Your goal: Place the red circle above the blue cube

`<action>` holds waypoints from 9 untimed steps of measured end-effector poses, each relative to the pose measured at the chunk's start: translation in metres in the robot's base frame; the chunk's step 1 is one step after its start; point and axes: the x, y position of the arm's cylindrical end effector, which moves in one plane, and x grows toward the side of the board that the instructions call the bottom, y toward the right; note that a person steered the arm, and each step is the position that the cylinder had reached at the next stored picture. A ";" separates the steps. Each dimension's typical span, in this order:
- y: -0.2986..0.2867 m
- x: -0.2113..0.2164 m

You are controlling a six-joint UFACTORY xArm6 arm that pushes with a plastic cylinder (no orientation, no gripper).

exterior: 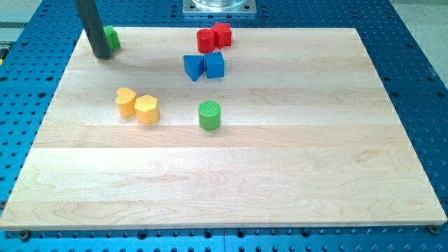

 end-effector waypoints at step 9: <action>0.202 -0.059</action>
